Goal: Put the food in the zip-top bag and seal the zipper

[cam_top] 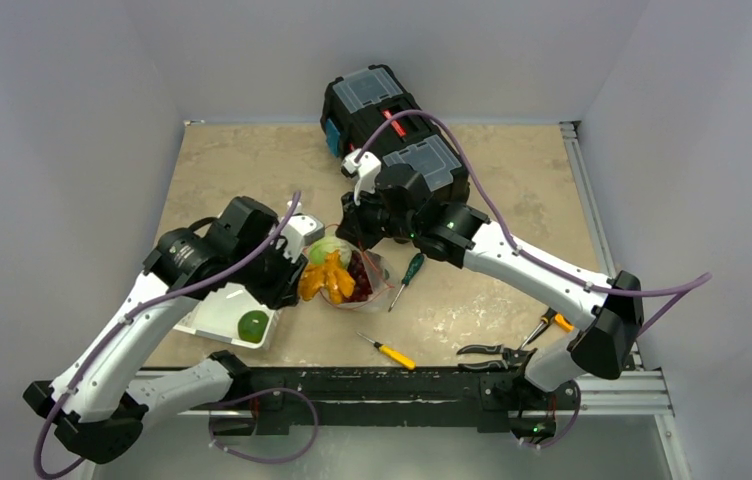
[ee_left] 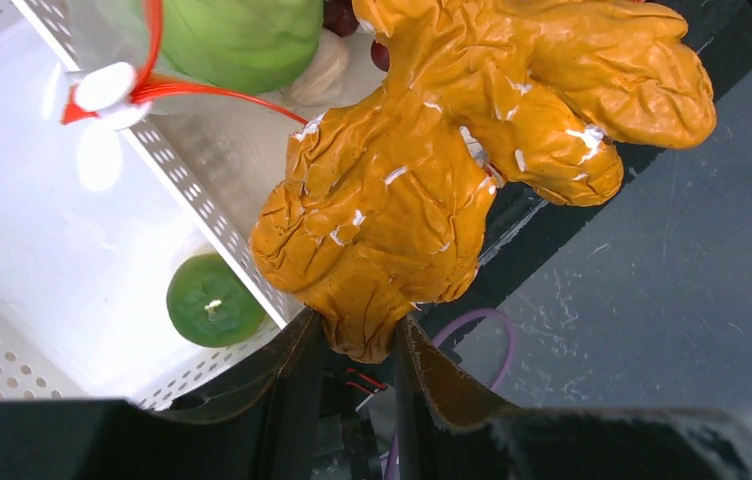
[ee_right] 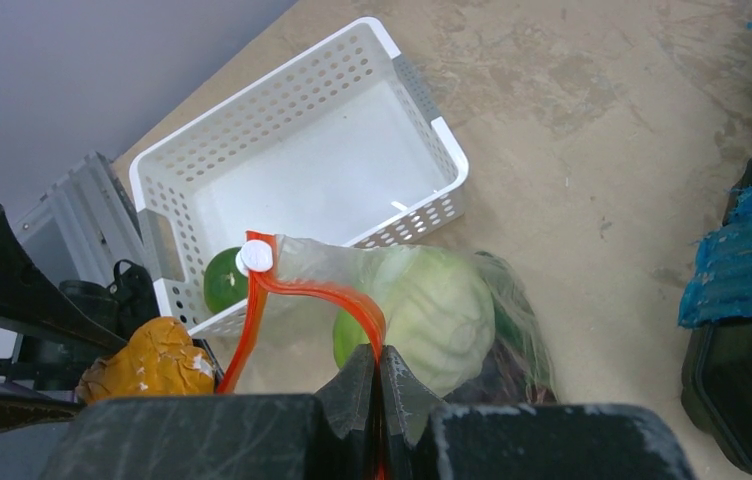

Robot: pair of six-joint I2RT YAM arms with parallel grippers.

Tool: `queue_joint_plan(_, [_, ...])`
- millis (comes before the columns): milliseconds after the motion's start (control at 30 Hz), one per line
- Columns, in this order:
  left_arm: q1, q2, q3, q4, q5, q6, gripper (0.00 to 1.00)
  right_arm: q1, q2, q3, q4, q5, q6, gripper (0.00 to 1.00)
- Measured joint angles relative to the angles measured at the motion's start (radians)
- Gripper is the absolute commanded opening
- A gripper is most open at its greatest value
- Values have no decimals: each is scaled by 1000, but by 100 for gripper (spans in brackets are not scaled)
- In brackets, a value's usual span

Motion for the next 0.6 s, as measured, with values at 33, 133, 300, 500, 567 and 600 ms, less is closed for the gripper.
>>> queue_joint_plan(33, [-5,14,11,-11,-1,-3,0,0,0,0,0,0,0,0])
queue_joint_plan(133, [-34,59,30,-37,-2,-24,0,4,0,0,0,-1,0,0])
queue_joint_plan(300, [-112,113,66,-65,-43,-25,0,18,0,0,0,-4,-1,0])
queue_joint_plan(500, [-191,163,132,-93,-135,12,2,32,0,0,-3,-21,-8,0])
queue_joint_plan(567, [-195,173,146,-98,-159,39,3,33,0,0,-4,-29,-8,0])
queue_joint_plan(600, [-197,179,156,-105,-174,51,3,33,0,0,-4,-32,-8,0])
